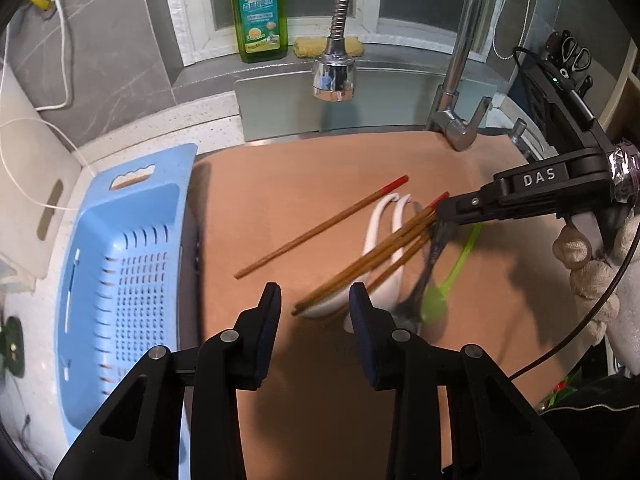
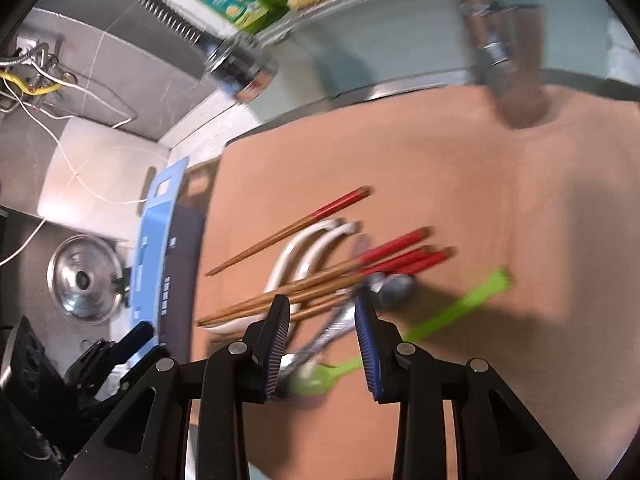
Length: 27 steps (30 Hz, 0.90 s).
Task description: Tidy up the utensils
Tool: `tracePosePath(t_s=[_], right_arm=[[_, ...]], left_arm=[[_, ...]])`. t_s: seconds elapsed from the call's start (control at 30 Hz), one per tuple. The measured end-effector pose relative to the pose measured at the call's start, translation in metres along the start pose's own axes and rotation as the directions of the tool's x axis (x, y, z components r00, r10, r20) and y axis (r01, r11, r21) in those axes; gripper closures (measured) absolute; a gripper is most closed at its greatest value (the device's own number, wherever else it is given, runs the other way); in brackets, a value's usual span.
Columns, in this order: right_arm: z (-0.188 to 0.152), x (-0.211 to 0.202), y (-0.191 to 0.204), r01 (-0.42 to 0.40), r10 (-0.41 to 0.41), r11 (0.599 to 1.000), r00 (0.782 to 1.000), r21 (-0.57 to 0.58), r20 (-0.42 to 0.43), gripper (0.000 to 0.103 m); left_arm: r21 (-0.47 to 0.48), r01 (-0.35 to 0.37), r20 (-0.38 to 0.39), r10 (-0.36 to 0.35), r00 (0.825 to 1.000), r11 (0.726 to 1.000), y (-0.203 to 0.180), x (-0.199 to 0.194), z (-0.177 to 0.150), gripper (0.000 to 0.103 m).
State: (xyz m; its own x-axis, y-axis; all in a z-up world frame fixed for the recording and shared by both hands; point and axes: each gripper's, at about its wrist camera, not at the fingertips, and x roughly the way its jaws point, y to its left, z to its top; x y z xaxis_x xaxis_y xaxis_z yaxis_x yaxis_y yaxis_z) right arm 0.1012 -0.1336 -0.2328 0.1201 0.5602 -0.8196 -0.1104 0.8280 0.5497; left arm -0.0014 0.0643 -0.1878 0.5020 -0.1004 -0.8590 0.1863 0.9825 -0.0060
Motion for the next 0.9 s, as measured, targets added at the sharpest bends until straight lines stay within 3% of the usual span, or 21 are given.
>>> tracePosePath(t_s=[0.2, 0.37, 0.77, 0.9], right_arm=[[0.001, 0.029, 0.006, -0.058, 0.063, 0.997, 0.994, 0.059, -0.087, 0.072], [0.005, 0.039, 0.007, -0.045, 0.053, 0.995, 0.994, 0.085, -0.096, 0.072], [-0.001, 0.034, 0.001, -0.024, 0.032, 0.996, 0.996, 0.084, -0.085, 0.072], [-0.005, 0.025, -0.006, -0.068, 0.076, 0.992, 0.994, 0.103, -0.081, 0.072]], left_arm=[[0.078, 0.01, -0.029, -0.007, 1.0, 0.997, -0.002, 0.01, 0.009, 0.069], [0.14, 0.014, -0.044, -0.008, 0.999, 0.99, -0.004, 0.019, 0.021, 0.069], [0.129, 0.065, -0.048, -0.06, 0.997, 0.989, -0.003, 0.016, 0.02, 0.069], [0.129, 0.11, -0.07, -0.101, 0.992, 0.986, -0.006, 0.012, 0.006, 0.069]])
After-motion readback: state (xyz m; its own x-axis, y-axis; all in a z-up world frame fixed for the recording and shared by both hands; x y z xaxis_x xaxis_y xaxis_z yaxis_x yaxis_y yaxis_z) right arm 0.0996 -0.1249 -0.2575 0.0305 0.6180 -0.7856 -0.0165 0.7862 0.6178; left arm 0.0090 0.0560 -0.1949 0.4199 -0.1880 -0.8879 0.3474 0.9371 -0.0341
